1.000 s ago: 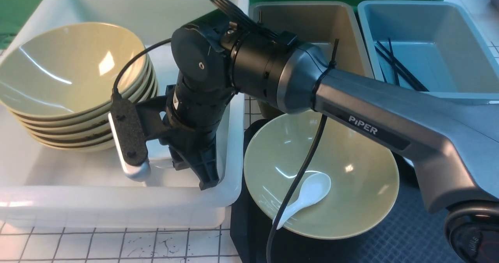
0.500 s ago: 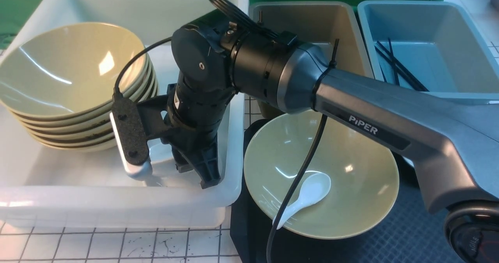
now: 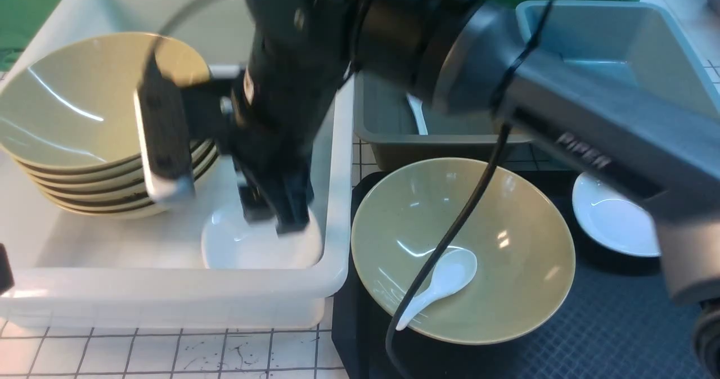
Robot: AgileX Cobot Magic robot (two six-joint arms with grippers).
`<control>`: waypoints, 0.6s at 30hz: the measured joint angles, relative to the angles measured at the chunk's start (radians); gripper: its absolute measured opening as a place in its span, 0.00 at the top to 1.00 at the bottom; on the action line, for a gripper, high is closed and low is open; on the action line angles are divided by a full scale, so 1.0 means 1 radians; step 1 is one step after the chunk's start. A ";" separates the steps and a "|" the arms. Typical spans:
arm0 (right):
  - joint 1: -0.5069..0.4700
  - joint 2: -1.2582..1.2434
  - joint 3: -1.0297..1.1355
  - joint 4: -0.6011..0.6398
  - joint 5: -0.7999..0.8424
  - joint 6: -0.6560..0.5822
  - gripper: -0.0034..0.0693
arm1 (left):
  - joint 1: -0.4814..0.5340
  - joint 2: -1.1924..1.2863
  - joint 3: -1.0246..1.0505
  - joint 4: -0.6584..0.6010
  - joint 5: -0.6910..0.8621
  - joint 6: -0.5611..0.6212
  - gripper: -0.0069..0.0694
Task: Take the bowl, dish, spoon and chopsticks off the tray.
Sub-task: Use the right arm to put the plate into the large storage box on the left, then use the right arm to grab the plate
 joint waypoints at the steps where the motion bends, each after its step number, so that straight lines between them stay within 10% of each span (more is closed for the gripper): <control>1: 0.000 -0.005 -0.015 -0.005 0.000 0.021 0.35 | 0.000 0.000 0.000 -0.001 0.000 0.001 0.91; 11: -0.003 -0.133 -0.006 -0.206 0.001 0.503 0.53 | 0.000 0.001 0.000 -0.083 -0.008 0.041 0.91; 18: -0.085 -0.500 0.481 -0.264 0.001 0.711 0.85 | 0.000 0.018 0.000 -0.327 -0.070 0.246 0.91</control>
